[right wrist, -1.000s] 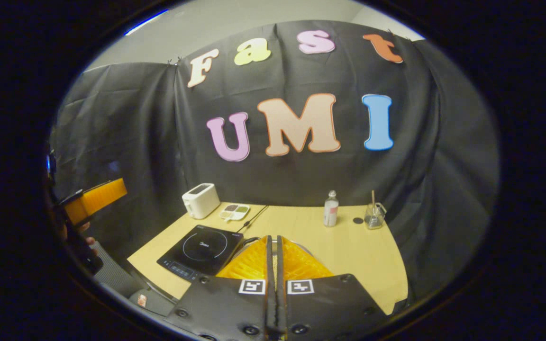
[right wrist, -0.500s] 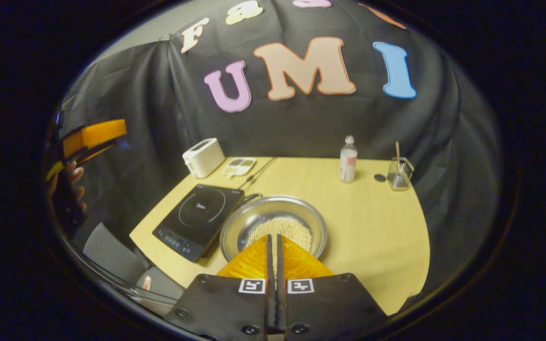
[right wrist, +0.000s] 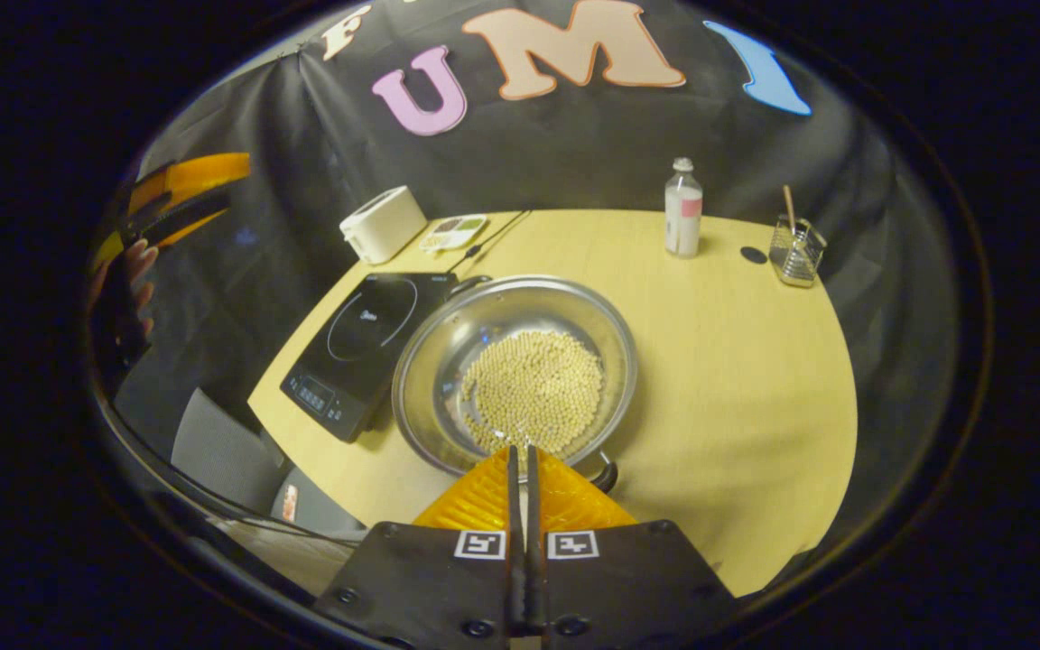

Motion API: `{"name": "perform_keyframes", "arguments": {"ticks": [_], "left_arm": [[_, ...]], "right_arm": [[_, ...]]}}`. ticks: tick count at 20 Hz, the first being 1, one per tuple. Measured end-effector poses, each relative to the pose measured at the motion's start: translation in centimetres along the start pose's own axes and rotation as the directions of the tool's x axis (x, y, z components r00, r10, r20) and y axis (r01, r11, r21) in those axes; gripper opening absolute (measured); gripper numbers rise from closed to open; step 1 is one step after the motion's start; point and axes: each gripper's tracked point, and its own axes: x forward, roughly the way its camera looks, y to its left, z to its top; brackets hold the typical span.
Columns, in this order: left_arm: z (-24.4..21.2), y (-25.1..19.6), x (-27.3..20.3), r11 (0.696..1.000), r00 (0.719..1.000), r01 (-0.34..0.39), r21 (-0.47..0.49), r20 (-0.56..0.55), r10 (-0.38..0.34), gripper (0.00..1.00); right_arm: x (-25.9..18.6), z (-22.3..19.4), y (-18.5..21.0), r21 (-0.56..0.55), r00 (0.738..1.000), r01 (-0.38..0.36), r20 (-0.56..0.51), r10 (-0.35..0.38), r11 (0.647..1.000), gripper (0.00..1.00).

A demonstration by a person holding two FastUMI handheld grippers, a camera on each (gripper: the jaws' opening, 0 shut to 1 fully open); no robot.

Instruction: First push the handle of the pot to place it horizontally, then grasp the pot with both hands and set it on the induction cooktop.

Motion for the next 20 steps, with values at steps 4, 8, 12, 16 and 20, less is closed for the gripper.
{"name": "perform_keyframes", "arguments": {"ticks": [4,8,12,16,20], "left_arm": [[-1.9,0.6,1.8,1.000,0.998,0.030,-0.003,-0.062,-0.031,0.96],[-3.8,1.0,3.4,0.998,0.988,0.066,-0.021,-0.137,-0.068,0.96],[-4.5,2.3,4.3,0.997,0.983,0.080,-0.018,-0.163,-0.082,0.96],[-5.8,3.2,5.2,0.995,0.975,0.098,-0.030,-0.199,-0.102,0.96],[-7.7,3.5,6.0,0.992,0.960,0.116,-0.044,-0.250,-0.123,0.96]], "right_arm": [[1.7,-4.4,0.8,0.032,0.985,-0.027,-0.172,0.032,0.999,0.03],[2.9,-7.4,1.4,0.000,0.961,-0.031,-0.276,0.029,1.000,0.00],[4.3,-8.2,0.9,-0.007,0.950,0.017,-0.313,-0.018,1.000,0.03],[5.0,-7.6,1.0,0.052,0.945,0.045,-0.327,-0.025,0.998,0.03],[5.3,-7.2,0.2,0.073,0.943,0.090,-0.328,-0.062,0.993,0.03]]}}
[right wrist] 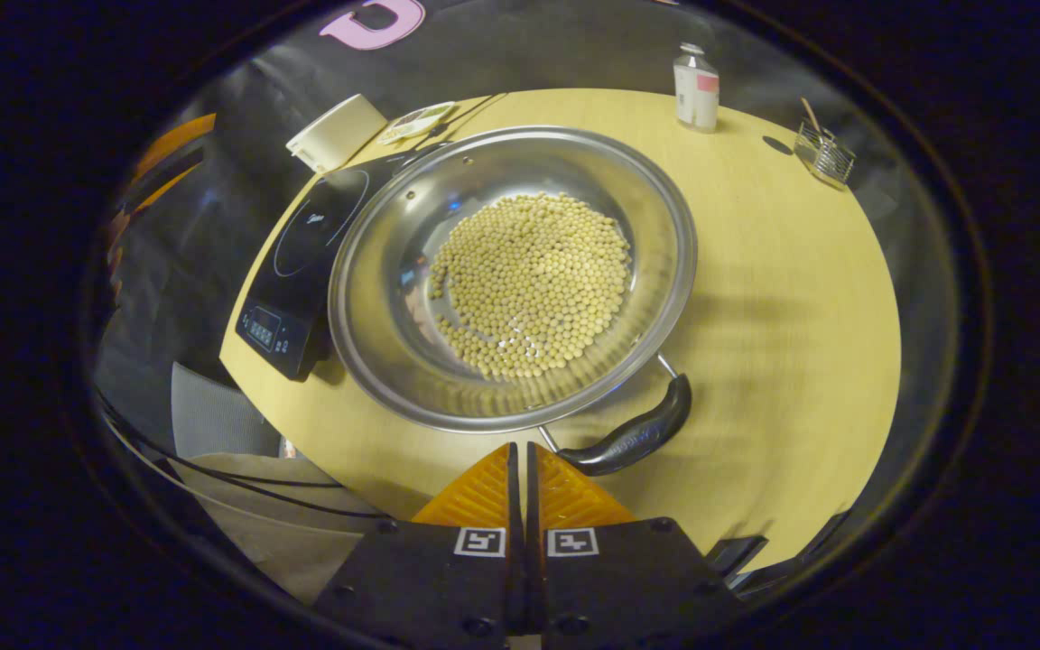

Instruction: First push the handle of the pot to place it horizontally, then grasp the pot with both hands and set it on the induction cooktop.

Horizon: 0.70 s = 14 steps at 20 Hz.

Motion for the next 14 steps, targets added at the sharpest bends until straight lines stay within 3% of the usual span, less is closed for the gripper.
{"name": "perform_keyframes", "arguments": {"ticks": [14], "left_arm": [[-7.2,-1.0,3.1,0.997,0.976,0.083,-0.009,-0.201,-0.083,0.97]], "right_arm": [[0.2,2.3,-4.6,0.090,0.995,0.095,-0.003,-0.095,0.991,0.03]]}}
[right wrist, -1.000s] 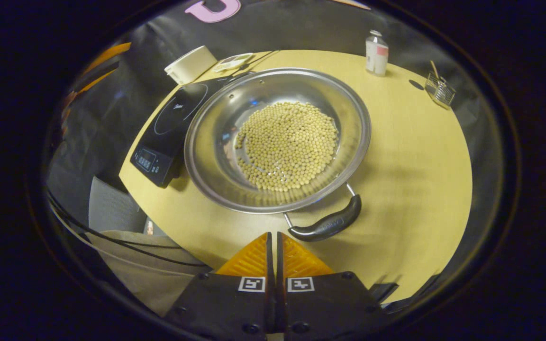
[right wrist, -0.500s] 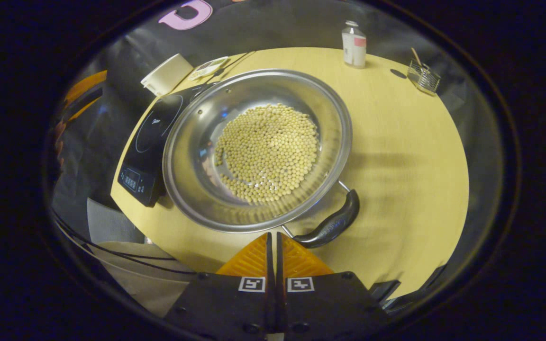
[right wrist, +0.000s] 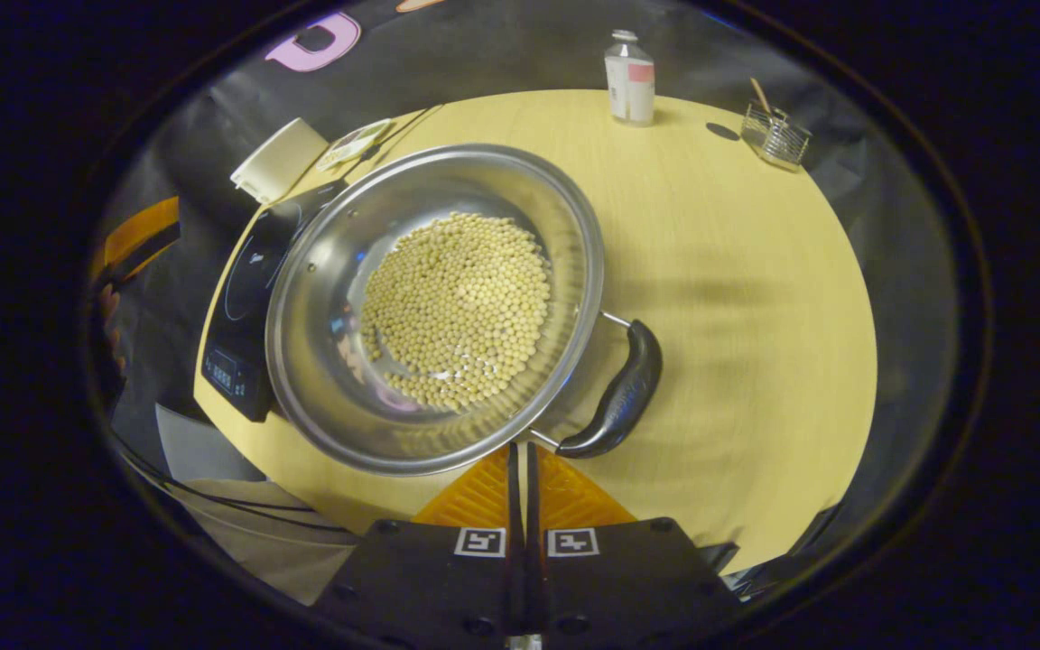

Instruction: First push the handle of the pot to place it horizontally, then grasp the pot with both hands and set it on the induction cooktop.

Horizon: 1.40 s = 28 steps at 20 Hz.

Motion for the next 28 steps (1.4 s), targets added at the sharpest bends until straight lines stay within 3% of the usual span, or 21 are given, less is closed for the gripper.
{"name": "perform_keyframes", "arguments": {"ticks": [9,17,20,23,24,26,28], "left_arm": [[-5.6,-2.0,2.2,0.998,0.990,0.046,0.039,-0.135,-0.040,0.97],[-7.9,-2.5,4.2,0.999,0.981,0.036,0.025,-0.190,-0.030,0.97],[-8.4,-2.8,4.9,1.000,0.977,0.029,-0.004,-0.209,-0.029,0.98],[-9.1,-2.8,5.5,1.000,0.972,0.021,-0.007,-0.235,-0.022,0.98],[-9.3,-2.8,5.8,1.000,0.970,0.019,-0.009,-0.242,-0.020,0.97],[-9.7,-2.8,6.1,1.000,0.967,0.014,-0.024,-0.255,-0.019,0.98],[-10.1,-2.8,6.6,0.999,0.963,0.010,-0.035,-0.267,-0.019,0.98]], "right_arm": [[0.5,2.5,-2.9,-0.015,0.998,0.054,0.010,-0.054,0.998,0.03],[0.1,5.2,-5.3,0.025,0.990,0.128,0.053,-0.129,0.991,0.03],[-0.8,6.0,-5.7,0.042,0.979,0.168,0.111,-0.172,0.985,0.04],[-2.4,8.0,-5.6,0.093,0.965,0.161,0.195,-0.177,0.982,0.04],[-2.7,8.4,-5.4,0.121,0.960,0.145,0.224,-0.169,0.982,0.08],[-3.1,9.7,-4.8,0.159,0.953,0.110,0.265,-0.150,0.981,0.38],[-2.2,10.3,-5.5,0.160,0.948,0.143,0.263,-0.182,0.977,0.72]]}}
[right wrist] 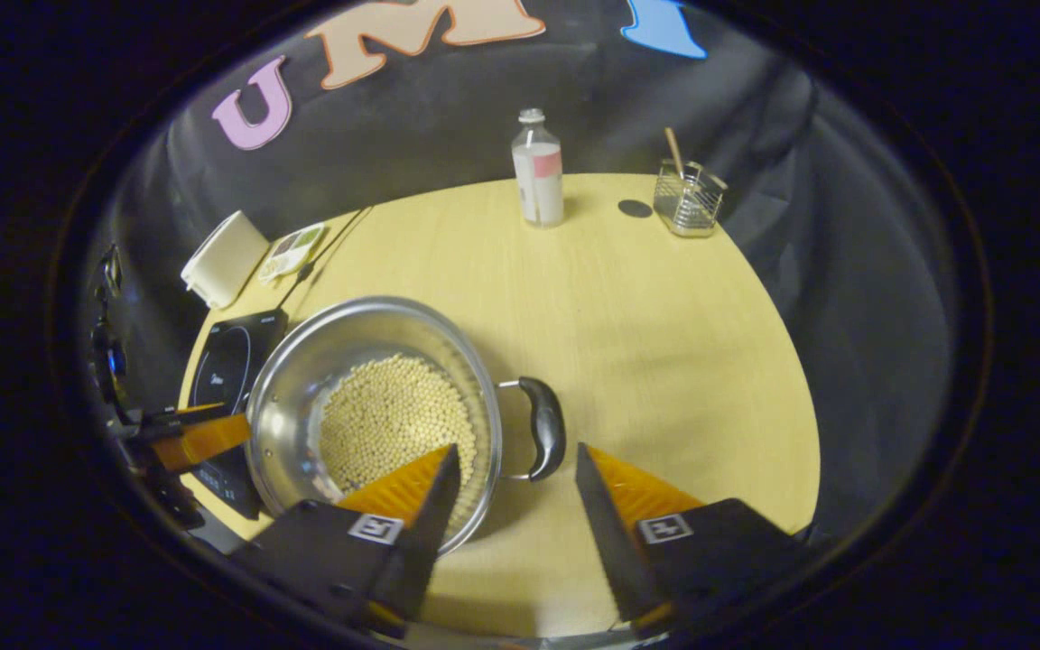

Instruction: First push the handle of the pot to place it horizontally, then grasp the pot with both hands and set it on the induction cooktop.

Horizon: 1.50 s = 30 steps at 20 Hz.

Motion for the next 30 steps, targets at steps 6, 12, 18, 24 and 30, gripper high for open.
{"name": "perform_keyframes", "arguments": {"ticks": [6,12,18,24,30], "left_arm": [[-0.4,-0.2,1.7,1.000,0.999,-0.018,0.009,-0.038,0.018,1.00],[0.0,-0.3,3.2,0.997,0.997,-0.053,0.054,-0.053,0.055,0.95],[0.3,0.2,4.6,0.985,0.990,-0.115,0.127,-0.067,0.124,0.88],[-0.4,0.5,5.5,0.975,0.979,-0.157,0.158,-0.106,0.175,0.81],[-0.4,0.1,5.3,0.982,0.984,-0.135,0.129,-0.100,0.149,0.73]], "right_arm": [[3.0,-0.5,1.0,-0.055,0.999,0.006,-0.035,-0.008,0.998,0.78],[4.4,-1.1,0.6,-0.079,0.998,0.013,-0.053,-0.017,0.997,0.77],[5.1,-2.7,-0.3,0.018,0.996,0.011,-0.087,-0.010,1.000,0.65],[5.7,-3.4,-0.6,0.073,0.995,-0.020,-0.095,0.026,0.997,0.61],[5.3,-3.2,-0.9,0.104,0.995,-0.024,-0.096,0.035,0.994,0.48]]}}
